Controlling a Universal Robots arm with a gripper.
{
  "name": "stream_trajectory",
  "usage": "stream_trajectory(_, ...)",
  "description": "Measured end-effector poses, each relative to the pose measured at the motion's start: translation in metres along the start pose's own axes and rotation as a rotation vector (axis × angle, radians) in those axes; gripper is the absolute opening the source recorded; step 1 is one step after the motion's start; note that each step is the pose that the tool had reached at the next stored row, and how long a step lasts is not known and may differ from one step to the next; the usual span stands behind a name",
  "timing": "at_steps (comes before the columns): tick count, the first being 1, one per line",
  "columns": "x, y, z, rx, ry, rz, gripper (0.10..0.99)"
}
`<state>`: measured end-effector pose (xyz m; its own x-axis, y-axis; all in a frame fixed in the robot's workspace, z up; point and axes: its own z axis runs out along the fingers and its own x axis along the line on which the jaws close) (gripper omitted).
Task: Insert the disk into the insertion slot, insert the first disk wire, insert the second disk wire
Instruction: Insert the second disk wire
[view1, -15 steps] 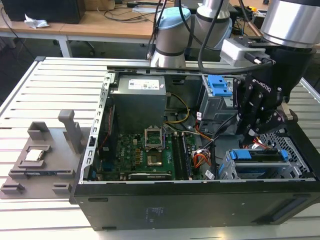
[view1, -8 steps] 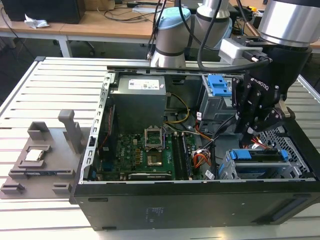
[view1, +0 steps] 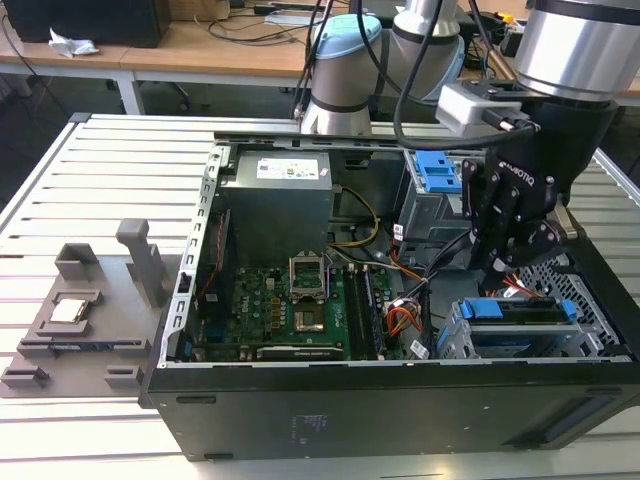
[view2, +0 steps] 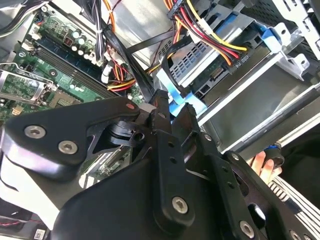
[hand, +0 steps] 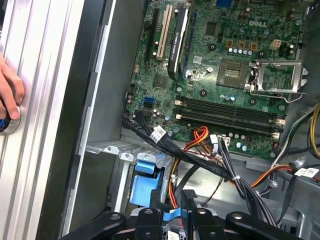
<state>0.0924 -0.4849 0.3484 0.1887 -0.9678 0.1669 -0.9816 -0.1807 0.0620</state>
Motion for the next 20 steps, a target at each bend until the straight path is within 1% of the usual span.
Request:
stream_trajectory(5,0.0002,-0.0039,0.0024,0.0,0.0012,0.0,0.302)
stream_trajectory(9,0.0003,-0.0078,0.0065,-0.002,0.0074,0.0,0.302)
stream_trajectory(10,0.0002,-0.0093,0.0083,-0.002,0.0107,0.001,0.302)
stream_trajectory(11,0.0002,-0.0096,0.0086,-0.003,0.0161,0.001,0.302)
stream_trajectory(14,0.0002,-0.0097,0.0087,-0.004,0.0187,0.001,0.302)
stream_trajectory(15,0.0002,-0.0097,0.0087,-0.004,0.0199,0.001,0.29)
stream_trajectory(16,0.0002,-0.0097,0.0087,-0.004,0.021,0.001,0.208)
stream_trajectory(20,0.0002,-0.0097,0.0087,-0.005,0.0257,0.001,0.208)
